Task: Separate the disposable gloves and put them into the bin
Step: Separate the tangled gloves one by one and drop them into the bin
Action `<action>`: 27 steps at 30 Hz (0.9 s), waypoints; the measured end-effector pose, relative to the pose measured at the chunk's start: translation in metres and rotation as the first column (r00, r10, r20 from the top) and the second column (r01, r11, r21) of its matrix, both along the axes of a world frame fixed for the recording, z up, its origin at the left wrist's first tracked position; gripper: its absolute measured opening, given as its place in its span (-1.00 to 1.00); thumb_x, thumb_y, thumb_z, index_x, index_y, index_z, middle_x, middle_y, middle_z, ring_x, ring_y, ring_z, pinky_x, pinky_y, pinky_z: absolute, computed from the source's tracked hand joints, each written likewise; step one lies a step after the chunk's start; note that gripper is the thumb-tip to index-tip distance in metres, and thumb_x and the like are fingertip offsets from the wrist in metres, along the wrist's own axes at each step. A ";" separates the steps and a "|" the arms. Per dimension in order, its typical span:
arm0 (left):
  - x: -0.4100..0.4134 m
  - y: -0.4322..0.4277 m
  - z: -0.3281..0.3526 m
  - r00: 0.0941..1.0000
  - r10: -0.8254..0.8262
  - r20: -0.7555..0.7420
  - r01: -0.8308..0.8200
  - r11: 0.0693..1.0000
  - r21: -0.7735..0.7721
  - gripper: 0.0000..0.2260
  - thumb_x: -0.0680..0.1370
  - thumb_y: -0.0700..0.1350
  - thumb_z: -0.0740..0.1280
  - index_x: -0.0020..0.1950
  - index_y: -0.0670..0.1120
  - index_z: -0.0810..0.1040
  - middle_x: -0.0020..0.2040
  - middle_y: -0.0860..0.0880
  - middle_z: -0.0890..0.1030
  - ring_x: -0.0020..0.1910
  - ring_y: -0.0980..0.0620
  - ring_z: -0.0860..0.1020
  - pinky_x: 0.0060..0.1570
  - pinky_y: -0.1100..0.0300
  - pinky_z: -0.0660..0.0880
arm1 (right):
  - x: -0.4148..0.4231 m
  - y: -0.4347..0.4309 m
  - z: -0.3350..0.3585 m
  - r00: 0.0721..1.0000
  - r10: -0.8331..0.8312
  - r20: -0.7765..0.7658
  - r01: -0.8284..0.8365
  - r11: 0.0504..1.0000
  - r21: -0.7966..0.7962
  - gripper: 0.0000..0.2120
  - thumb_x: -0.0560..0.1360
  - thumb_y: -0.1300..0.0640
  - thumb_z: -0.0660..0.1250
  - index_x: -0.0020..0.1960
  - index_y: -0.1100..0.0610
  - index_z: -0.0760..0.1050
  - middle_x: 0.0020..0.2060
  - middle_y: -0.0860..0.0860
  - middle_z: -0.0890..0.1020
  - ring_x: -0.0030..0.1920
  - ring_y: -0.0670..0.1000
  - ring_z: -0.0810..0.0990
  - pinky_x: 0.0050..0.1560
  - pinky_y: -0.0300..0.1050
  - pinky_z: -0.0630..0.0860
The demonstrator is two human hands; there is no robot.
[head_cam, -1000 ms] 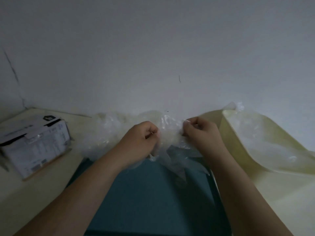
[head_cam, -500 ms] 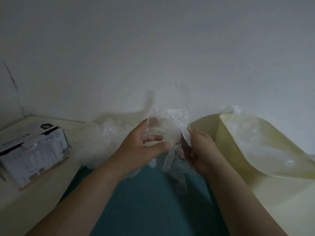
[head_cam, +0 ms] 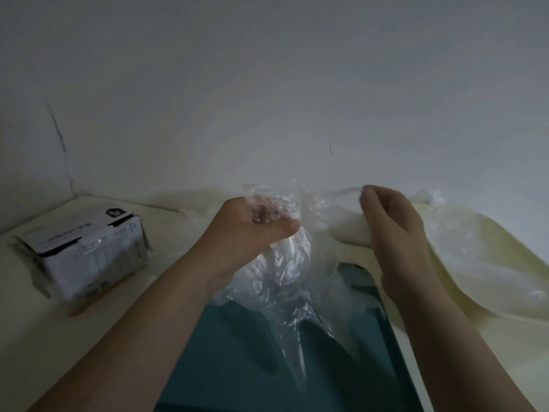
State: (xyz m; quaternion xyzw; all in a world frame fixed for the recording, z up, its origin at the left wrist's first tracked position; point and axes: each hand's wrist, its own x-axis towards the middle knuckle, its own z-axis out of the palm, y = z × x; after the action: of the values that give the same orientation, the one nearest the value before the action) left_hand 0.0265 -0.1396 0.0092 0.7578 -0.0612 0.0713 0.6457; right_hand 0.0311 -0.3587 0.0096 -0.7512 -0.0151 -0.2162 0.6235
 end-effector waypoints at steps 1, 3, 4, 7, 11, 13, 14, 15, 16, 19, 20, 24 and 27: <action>-0.001 -0.001 0.000 0.999 -0.040 -0.015 0.040 0.999 0.013 -0.91 0.48 -0.07 0.60 -0.12 -0.05 0.75 -0.14 -0.01 0.76 -0.15 0.09 0.71 -0.21 0.29 0.57 | -0.008 0.001 0.008 0.995 0.104 -0.005 -0.104 0.993 -0.048 -0.63 0.59 -0.29 0.32 0.28 -0.12 0.57 0.16 -0.17 0.67 0.19 -0.11 0.64 0.21 0.00 0.58; -0.005 -0.004 -0.001 0.992 -0.125 -0.020 0.126 0.991 0.047 -0.93 0.51 -0.11 0.58 -0.07 -0.07 0.74 -0.09 -0.03 0.76 -0.10 0.06 0.72 -0.21 0.29 0.59 | -0.015 0.004 0.014 0.960 0.267 -0.088 -0.278 0.949 -0.148 -0.52 0.52 -0.35 0.36 0.34 -0.14 0.55 0.17 -0.23 0.66 0.18 -0.23 0.61 0.14 -0.19 0.52; -0.005 -0.005 -0.002 0.987 -0.157 -0.018 0.158 0.986 0.056 -0.93 0.52 -0.14 0.56 -0.03 -0.08 0.74 -0.08 -0.03 0.76 -0.07 0.04 0.72 -0.20 0.25 0.61 | -0.014 0.004 0.014 0.941 0.311 -0.132 -0.331 0.927 -0.176 -0.45 0.47 -0.34 0.40 0.38 -0.13 0.52 0.17 -0.22 0.66 0.16 -0.25 0.62 0.11 -0.26 0.51; -0.009 -0.005 -0.004 0.964 -0.264 -0.017 0.264 0.964 0.036 -0.92 0.56 -0.21 0.52 0.04 -0.07 0.74 -0.11 -0.05 0.75 -0.12 -0.04 0.70 -0.14 -0.01 0.64 | -0.006 0.005 0.004 0.908 0.366 -0.203 -0.398 0.906 -0.147 -0.25 0.34 -0.25 0.57 0.45 -0.04 0.48 0.16 -0.14 0.70 0.13 -0.18 0.68 0.19 -0.14 0.62; -0.013 0.003 -0.001 0.906 -0.417 -0.075 0.423 0.889 0.173 -0.88 0.57 -0.15 0.52 0.00 0.08 0.76 -0.13 -0.05 0.74 -0.21 -0.01 0.61 -0.18 0.03 0.57 | 0.002 -0.004 -0.001 0.856 0.454 -0.248 -0.498 0.852 -0.162 -0.34 0.29 -0.16 0.66 0.33 -0.02 0.61 0.18 -0.07 0.70 0.22 -0.02 0.67 0.34 0.14 0.57; -0.013 0.003 -0.002 0.884 -0.461 -0.072 0.466 0.867 0.175 -0.85 0.56 -0.16 0.52 0.02 0.10 0.76 -0.11 -0.03 0.75 -0.21 -0.02 0.60 -0.18 0.04 0.55 | 0.004 -0.009 -0.003 0.758 0.603 -0.248 -0.632 0.773 -0.051 -0.47 0.35 0.01 0.63 0.27 0.13 0.65 0.16 0.14 0.71 0.20 0.22 0.68 0.34 0.30 0.54; -0.013 0.002 -0.003 0.886 -0.460 -0.059 0.463 0.872 0.160 -0.85 0.56 -0.16 0.52 0.02 0.08 0.77 -0.10 -0.04 0.75 -0.20 -0.04 0.59 -0.17 0.02 0.54 | 0.004 -0.010 -0.004 0.718 0.649 -0.253 -0.670 0.742 0.000 -0.52 0.38 0.07 0.61 0.25 0.19 0.65 0.14 0.20 0.71 0.17 0.29 0.68 0.32 0.33 0.55; -0.012 0.002 -0.004 0.891 -0.451 -0.052 0.453 0.879 0.148 -0.87 0.54 -0.15 0.53 0.03 0.06 0.77 -0.11 -0.05 0.74 -0.17 -0.06 0.59 -0.15 0.00 0.53 | 0.004 -0.011 -0.004 0.707 0.655 -0.269 -0.677 0.736 0.012 -0.52 0.37 0.08 0.61 0.24 0.19 0.65 0.12 0.22 0.71 0.15 0.31 0.69 0.30 0.35 0.55; -0.011 0.003 -0.004 0.892 -0.449 -0.051 0.451 0.880 0.146 -0.88 0.52 -0.13 0.53 0.02 0.04 0.78 -0.11 -0.06 0.74 -0.15 -0.06 0.61 -0.11 -0.03 0.54 | 0.005 -0.013 -0.003 0.724 0.630 -0.280 -0.659 0.752 -0.012 -0.48 0.34 0.02 0.65 0.24 0.14 0.66 0.13 0.19 0.72 0.16 0.29 0.69 0.28 0.33 0.57; -0.010 0.009 -0.003 0.843 -0.534 -0.060 0.535 0.824 0.188 -0.88 0.49 -0.13 0.53 -0.03 0.07 0.77 -0.07 -0.04 0.75 -0.04 -0.02 0.71 0.06 -0.02 0.63 | 0.002 -0.019 0.012 0.885 0.402 -0.233 -0.459 0.834 -0.307 -0.26 0.14 -0.34 0.67 0.26 -0.15 0.63 0.29 -0.12 0.65 0.31 0.00 0.61 0.30 0.10 0.55; -0.010 0.011 -0.002 0.826 -0.562 -0.051 0.559 0.804 0.203 -0.86 0.50 -0.15 0.52 -0.04 0.10 0.77 -0.06 -0.03 0.75 -0.02 0.00 0.71 0.07 0.03 0.62 | 0.000 -0.021 0.018 0.913 0.356 -0.198 -0.407 0.828 -0.386 -0.22 0.12 -0.40 0.63 0.29 -0.19 0.61 0.33 -0.20 0.60 0.35 -0.09 0.57 0.33 0.03 0.51; -0.012 0.009 -0.002 0.794 -0.608 -0.002 0.602 0.785 0.142 -0.81 0.50 -0.23 0.48 -0.05 0.05 0.77 -0.09 0.03 0.74 -0.07 0.10 0.69 -0.04 0.26 0.60 | -0.004 -0.025 0.022 0.746 0.603 -0.282 -0.665 0.699 -0.263 -0.34 0.29 -0.18 0.66 0.31 0.04 0.63 0.15 -0.01 0.74 0.19 0.04 0.70 0.27 0.10 0.58; -0.011 0.008 -0.004 0.812 -0.583 -0.031 0.580 0.799 0.155 -0.85 0.51 -0.18 0.50 0.00 0.06 0.77 -0.09 0.03 0.74 -0.09 0.09 0.69 -0.06 0.18 0.60 | -0.003 -0.020 0.015 0.699 0.679 -0.225 -0.713 0.683 -0.156 -0.81 0.40 0.15 0.56 -0.02 0.22 0.73 -0.14 0.23 0.74 -0.13 0.18 0.73 -0.03 0.00 0.66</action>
State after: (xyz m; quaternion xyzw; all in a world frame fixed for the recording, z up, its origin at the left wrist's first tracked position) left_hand 0.0153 -0.1315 0.0048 0.7501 -0.3021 -0.1281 0.5741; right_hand 0.0276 -0.3783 0.0242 -0.7699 -0.2784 0.0975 0.5659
